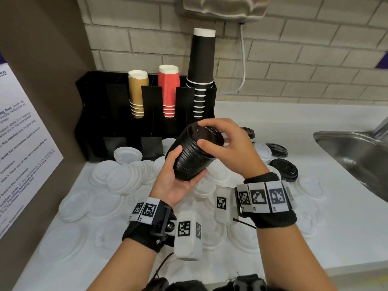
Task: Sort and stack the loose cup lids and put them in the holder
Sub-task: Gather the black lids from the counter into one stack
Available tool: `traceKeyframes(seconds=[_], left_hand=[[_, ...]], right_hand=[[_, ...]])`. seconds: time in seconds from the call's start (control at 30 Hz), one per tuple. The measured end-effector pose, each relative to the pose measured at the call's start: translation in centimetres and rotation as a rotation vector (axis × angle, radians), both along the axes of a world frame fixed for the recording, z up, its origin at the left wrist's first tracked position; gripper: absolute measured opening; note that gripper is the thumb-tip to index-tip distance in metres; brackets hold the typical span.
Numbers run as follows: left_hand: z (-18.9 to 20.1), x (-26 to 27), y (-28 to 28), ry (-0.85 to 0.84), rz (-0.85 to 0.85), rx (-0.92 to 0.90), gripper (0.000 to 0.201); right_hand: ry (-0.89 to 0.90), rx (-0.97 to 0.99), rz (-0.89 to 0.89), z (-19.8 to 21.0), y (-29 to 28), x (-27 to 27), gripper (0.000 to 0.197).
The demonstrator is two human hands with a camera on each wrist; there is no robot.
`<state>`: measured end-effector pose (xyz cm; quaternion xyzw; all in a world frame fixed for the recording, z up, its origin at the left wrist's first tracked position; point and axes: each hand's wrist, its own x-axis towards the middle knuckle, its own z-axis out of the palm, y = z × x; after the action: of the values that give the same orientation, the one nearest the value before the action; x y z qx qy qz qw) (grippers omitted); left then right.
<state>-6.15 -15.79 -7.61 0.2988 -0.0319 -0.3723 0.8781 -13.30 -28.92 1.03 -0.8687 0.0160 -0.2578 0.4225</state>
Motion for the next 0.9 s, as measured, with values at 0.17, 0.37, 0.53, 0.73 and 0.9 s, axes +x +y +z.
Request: traceKeyframes(seconds=[0.17,0.37,0.53,0.73,0.9], left_hand=[[0.1,-0.1,0.0,0.029,-0.001,0.000,0.067],[0.4,-0.1,-0.2,0.028,-0.006,0.017,0.067],[0.3,-0.1,-0.4,0.017,-0.033,-0.025,0.073],[0.1,0.7,-0.1,0.048,-0.066,-0.103,0.071],[0.6,1.5,0.1,0.086,-0.037,-0.093,0.066]], right_hand=[[-0.038,0.015,-0.003,-0.1,0.0,0.0,0.038],[-0.011,-0.029,0.009,0.2,-0.2,0.1,0.040],[0.000,-0.052,0.025,0.5,-0.2,0.2,0.036],[0.033,0.142,-0.161,0.9,-5.1,-0.1,0.030],[0.635,-0.028,-0.556,-0.6,-16.1,-1.0,0.041]])
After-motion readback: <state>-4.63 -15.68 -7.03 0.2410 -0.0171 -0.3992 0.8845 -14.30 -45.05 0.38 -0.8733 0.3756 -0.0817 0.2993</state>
